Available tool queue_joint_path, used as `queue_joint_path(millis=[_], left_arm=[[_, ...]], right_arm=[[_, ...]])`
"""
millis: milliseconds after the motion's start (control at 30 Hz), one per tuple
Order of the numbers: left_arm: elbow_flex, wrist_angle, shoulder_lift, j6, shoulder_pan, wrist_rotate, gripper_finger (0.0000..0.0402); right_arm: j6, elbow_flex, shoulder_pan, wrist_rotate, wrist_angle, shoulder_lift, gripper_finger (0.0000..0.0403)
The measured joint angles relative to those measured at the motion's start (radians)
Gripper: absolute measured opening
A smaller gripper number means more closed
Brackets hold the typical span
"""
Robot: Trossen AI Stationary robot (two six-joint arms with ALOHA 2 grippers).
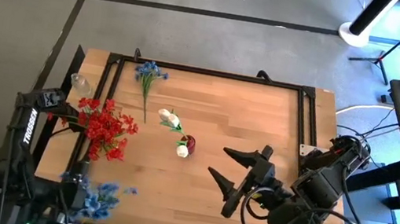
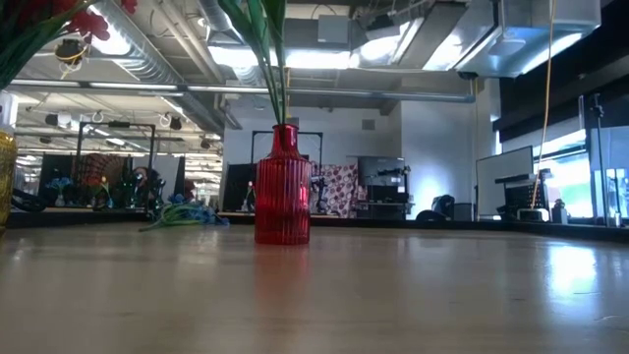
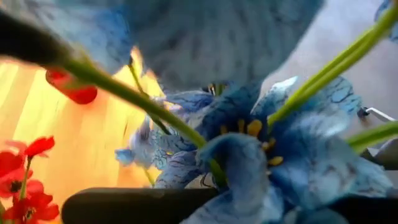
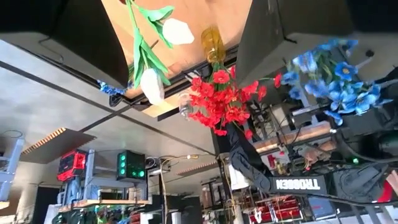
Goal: Sort flowers into vase by color
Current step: Put the right blue flowers into the transparent vase
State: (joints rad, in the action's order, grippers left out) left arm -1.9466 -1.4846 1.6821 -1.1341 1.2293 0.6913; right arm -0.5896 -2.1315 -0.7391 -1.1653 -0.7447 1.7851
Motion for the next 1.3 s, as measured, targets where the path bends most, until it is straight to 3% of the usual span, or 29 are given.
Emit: queue_joint_path(millis=[167,400,733,967,1300], left_arm=[[0.005,-0.090,-0.001,-0.105,0.010,0.046,0.0004],[0.005,-0.087,-0.022,-0.112,-0.026,0.140,0.0004],[-0.025,-0.088,-0.029,-0.086,-0.008,0.083,0.0004],[-0.073,-0.087,-0.029,-0.078,0.022,0.139,0.0004],[-0.088,-0.071,-0.034,0.050,0.109,0.174,0.0004]], right_arm=[[0.000,0.000,0.000,0.007,-0.039,0.000,0.0296],[0.000,0.000,0.000,0.007,-0.067,0.000,0.0296],[-0.006,0.000,0.000,0.021,-0.067,0.000,0.0296],[-0.008,0.000,0.000,0.024,-0.067,0.000,0.0296],[-0.015,0.000,0.000,0.023,-0.066,0.000,0.0296]])
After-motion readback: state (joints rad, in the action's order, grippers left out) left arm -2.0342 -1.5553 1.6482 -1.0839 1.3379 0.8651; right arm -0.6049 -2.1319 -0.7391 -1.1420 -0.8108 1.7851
